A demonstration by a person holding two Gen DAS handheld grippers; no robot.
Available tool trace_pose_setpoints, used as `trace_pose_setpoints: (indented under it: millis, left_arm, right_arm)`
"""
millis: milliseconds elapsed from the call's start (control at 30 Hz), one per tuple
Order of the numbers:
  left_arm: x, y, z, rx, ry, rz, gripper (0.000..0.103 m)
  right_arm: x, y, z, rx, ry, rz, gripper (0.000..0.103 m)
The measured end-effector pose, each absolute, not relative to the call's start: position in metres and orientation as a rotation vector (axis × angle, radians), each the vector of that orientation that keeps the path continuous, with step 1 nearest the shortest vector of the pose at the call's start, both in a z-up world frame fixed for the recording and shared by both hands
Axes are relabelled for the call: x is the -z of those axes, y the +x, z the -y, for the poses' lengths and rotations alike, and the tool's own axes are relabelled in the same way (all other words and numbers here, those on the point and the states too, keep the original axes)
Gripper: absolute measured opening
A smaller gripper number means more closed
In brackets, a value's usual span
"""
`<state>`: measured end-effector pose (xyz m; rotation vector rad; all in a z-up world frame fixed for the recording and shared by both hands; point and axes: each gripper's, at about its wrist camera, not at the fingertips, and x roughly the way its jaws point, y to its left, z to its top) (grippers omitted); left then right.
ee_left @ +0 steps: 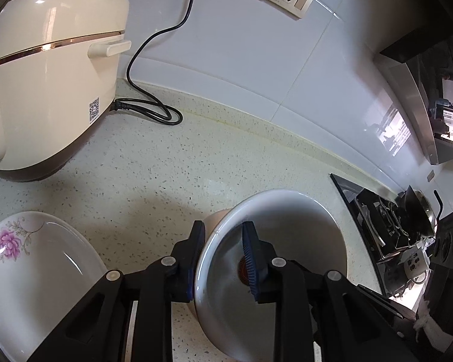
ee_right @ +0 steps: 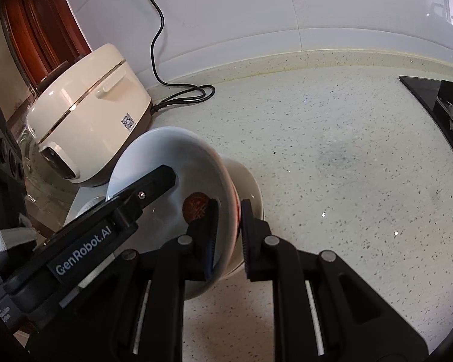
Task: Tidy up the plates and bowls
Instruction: 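Lower the red-banded bowl into the stacked white bowls and open both grippers, then close both grippers on the rim of the stacked bowls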
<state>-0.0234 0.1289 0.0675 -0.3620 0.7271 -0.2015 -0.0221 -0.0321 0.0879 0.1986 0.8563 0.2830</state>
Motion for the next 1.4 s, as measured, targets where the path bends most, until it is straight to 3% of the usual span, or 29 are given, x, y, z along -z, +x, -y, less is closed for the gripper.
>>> trace_pose_setpoints:
  millis: [700, 833, 967, 1100, 1267, 1400]
  left_arm:
    - [-0.066, -0.028, -0.123, 0.185, -0.334, -0.693, 0.027]
    - [-0.067, -0.029, -0.125, 0.199, -0.346, -0.684, 0.036]
    - [-0.078, -0.039, -0.126, 0.179, -0.336, -0.614, 0.07]
    - [-0.089, -0.043, -0.132, 0.178, -0.332, -0.59, 0.078]
    - [-0.104, -0.043, -0.153, 0.158, -0.373, -0.579, 0.088]
    - [-0.098, -0.039, -0.168, 0.172, -0.44, -0.614, 0.098]
  right_arm:
    - [-0.092, -0.035, 0.016, -0.187, 0.013, -0.745, 0.022]
    - [-0.093, -0.036, 0.018, -0.192, 0.026, -0.741, 0.027]
    - [-0.099, -0.042, 0.018, -0.19, 0.029, -0.703, 0.06]
    - [-0.106, -0.046, 0.019, -0.209, 0.04, -0.684, 0.062]
    - [-0.118, -0.053, 0.045, -0.216, 0.171, -0.66, 0.079]
    - [-0.117, -0.058, 0.07, -0.222, 0.308, -0.669, 0.085]
